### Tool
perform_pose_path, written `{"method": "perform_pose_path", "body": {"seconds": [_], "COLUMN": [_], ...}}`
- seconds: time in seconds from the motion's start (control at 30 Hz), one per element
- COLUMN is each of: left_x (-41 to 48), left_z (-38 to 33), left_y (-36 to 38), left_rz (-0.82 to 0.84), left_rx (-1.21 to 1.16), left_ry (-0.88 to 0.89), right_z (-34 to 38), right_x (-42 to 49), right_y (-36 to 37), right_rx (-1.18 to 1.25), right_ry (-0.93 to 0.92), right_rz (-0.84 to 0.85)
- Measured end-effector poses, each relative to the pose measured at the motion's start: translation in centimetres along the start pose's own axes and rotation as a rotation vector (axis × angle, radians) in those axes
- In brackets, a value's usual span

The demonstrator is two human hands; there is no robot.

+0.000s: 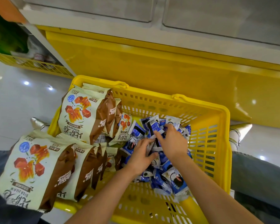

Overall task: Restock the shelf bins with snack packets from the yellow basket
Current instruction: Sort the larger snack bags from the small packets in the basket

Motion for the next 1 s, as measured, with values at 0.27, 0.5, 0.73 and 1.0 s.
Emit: {"method": "perform_pose_path", "body": {"seconds": [0.27,0.5,0.73,1.0], "left_x": [1.8,-0.8,0.1,-0.7], "left_z": [1.1,-3.2,-6.1,-3.3], "left_y": [-2.7,-6.1,0.0,-3.3], "left_rz": [-0.259,-0.442,0.006,-0.305], "left_rx": [0.02,-0.209,0.072,0.209], "left_ry": [-0.124,0.101,0.143,0.122], "right_z": [0.9,-1.6,-2.9,2.1], "right_x": [0.9,-1.6,-1.5,-4.1], "right_y": [-0.4,-8.2,-9.1,-4.0], "right_rx": [0.166,0.336,0.055,-0.137], "right_ry": [-0.007,-0.184,-0.118,-0.499], "right_rz": [0.047,-0.216,-0.175,-0.023]}}
Point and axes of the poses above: each hand's wrist, its own x-axis towards the middle knuckle, its own y-axis out of the palm, z = x × y, the point moved 8 cm from there along x, towards the middle knuckle, and after that the axes turned 7 degrees about x, right-handed, at the moved point
